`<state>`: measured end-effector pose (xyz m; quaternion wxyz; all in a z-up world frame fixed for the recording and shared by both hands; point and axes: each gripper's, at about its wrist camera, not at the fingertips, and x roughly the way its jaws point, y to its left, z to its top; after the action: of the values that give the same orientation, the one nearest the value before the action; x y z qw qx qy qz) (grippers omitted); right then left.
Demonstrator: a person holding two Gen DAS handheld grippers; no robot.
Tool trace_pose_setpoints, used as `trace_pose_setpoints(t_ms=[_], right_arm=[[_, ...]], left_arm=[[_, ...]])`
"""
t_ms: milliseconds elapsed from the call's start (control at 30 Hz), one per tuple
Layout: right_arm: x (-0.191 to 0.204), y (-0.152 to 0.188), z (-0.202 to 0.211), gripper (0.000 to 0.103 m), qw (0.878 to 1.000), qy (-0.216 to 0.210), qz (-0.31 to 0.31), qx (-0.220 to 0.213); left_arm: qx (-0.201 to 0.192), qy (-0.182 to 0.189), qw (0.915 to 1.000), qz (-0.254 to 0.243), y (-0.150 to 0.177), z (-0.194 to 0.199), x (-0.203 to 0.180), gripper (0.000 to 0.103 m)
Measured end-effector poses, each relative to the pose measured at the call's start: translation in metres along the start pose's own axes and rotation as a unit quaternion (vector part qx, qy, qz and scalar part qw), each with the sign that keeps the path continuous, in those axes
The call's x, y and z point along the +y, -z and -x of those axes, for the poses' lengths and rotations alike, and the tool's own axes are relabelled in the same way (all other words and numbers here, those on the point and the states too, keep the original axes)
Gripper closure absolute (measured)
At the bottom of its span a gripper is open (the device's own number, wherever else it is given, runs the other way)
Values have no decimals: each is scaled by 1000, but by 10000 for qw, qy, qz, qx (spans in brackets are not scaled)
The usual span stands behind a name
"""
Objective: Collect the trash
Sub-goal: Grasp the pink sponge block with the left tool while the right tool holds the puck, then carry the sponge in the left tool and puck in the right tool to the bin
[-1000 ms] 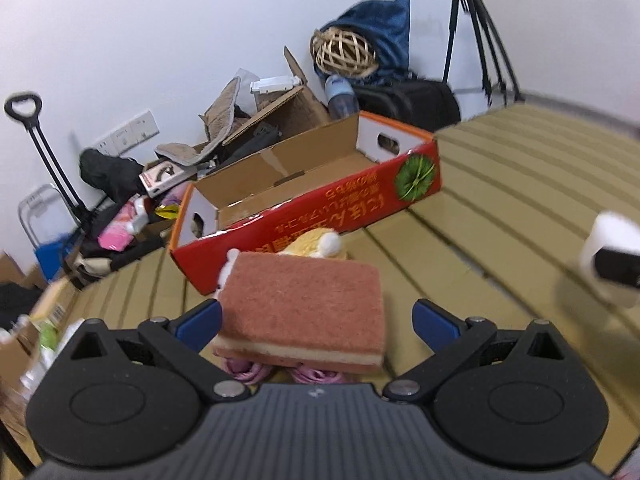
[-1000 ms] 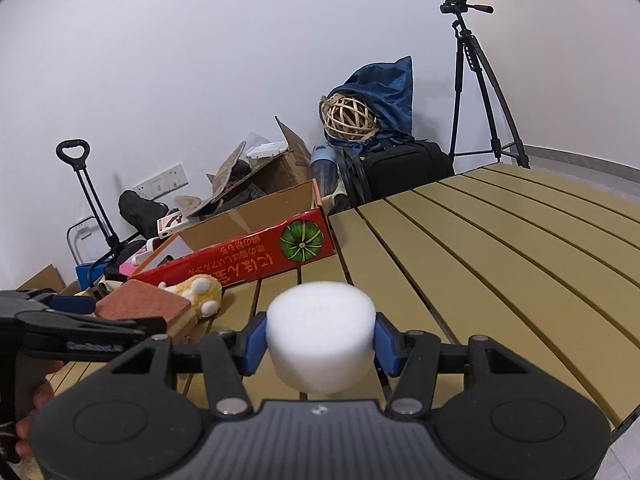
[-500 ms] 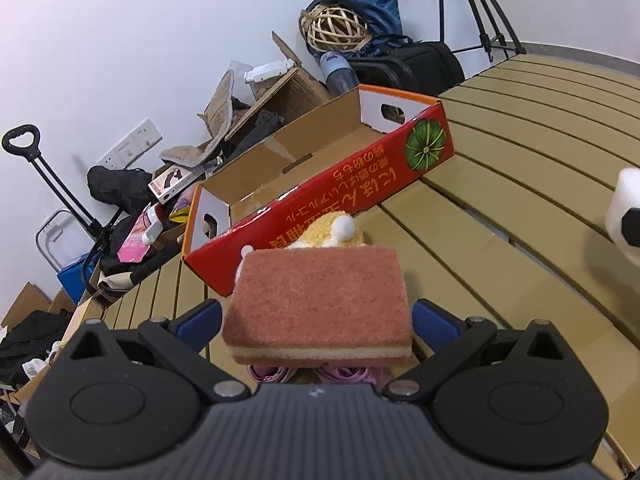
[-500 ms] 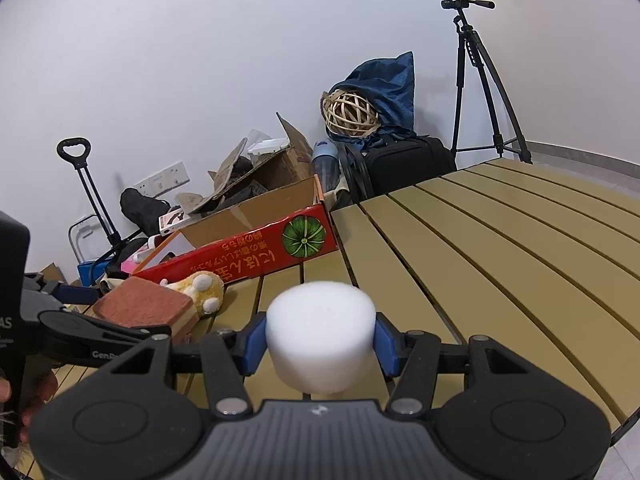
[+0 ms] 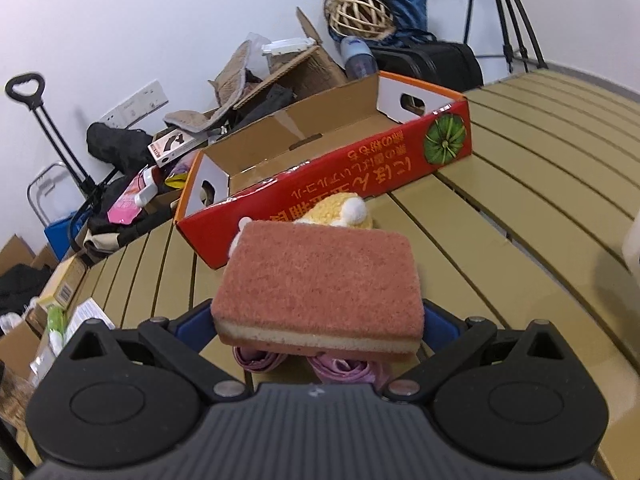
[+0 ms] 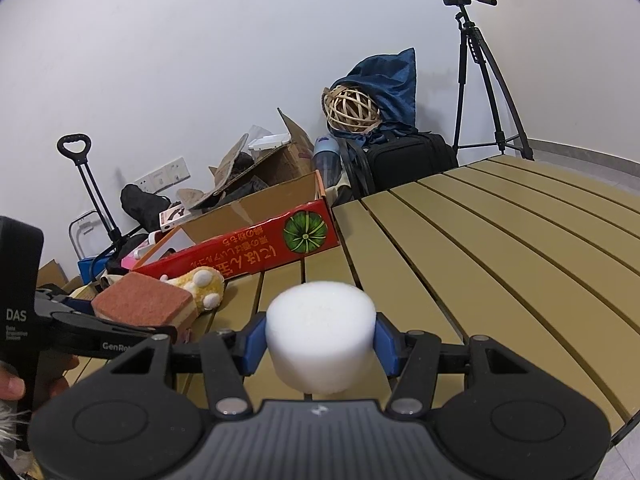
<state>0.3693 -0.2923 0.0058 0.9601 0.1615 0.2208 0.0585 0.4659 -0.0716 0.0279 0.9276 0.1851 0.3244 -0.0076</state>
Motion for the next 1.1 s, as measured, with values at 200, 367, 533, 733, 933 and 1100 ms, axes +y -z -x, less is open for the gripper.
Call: trace_pose_setpoints(t_ms=[200,367,533,733,933,1100], right_arm=[[1,1,-1,49,10000,-22,39,38],[2,0,0,49,10000,-51,51,43],[2,0,2,49,9999,-90,85,39],[2,1,8,49,9998,-152,126,33],[4,1,15,49,9995,-232,223,25],[6,4,25,49,9988,-317,364,17]], left_arm=[[-155,24,9999,50,2,6,1,3],[-296,-17,9995,77,5,16,1,3],[-415,-28,9989,226,6,29,4,3],[-556,-45,9978,367,12,51,6,3],[-693,-86,9961,535,21,76,8,3],[-786,-139,9945,679,31,100,13,3]])
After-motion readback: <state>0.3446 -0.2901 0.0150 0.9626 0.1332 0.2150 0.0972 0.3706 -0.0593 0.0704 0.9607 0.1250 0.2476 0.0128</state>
